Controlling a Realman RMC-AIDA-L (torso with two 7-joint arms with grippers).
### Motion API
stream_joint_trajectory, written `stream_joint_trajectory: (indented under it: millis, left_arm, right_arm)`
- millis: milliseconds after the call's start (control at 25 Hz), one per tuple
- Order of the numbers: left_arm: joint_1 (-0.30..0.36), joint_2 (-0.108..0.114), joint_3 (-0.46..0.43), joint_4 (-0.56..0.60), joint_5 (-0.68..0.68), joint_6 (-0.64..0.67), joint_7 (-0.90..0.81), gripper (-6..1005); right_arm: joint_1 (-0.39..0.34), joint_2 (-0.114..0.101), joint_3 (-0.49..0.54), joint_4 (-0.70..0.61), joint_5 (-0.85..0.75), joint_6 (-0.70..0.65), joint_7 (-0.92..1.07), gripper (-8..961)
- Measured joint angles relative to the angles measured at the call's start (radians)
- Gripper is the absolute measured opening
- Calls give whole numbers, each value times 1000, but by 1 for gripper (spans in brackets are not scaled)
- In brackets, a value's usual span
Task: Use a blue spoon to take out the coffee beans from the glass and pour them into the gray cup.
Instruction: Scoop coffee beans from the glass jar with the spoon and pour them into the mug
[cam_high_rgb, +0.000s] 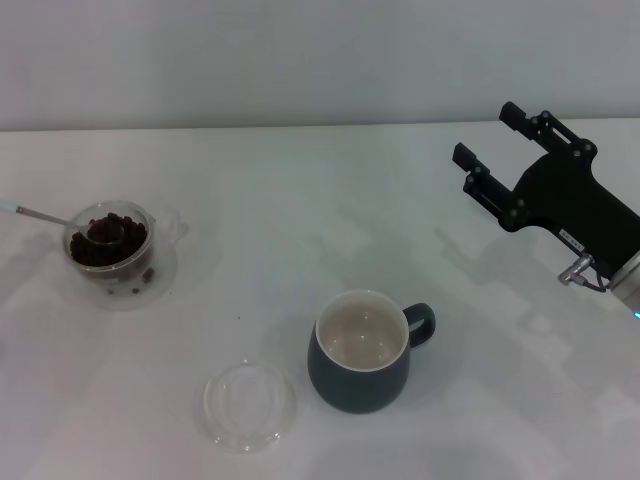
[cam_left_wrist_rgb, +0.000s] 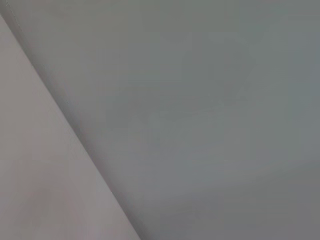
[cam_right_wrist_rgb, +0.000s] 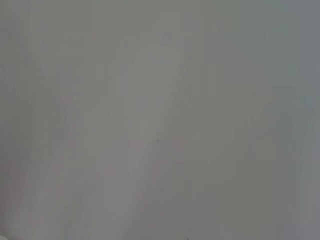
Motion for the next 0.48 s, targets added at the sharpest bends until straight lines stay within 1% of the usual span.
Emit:
stream_joint_trajectory:
  millis: [280, 480]
  left_arm:
    - [-14, -3, 11, 2, 10, 15, 0, 135]
    - [-49, -14, 13, 2, 40, 27, 4, 135]
  right_arm:
    - [1, 0, 0, -1, -4, -6, -3, 681]
    - [6, 1, 15, -2, 0, 2, -13, 681]
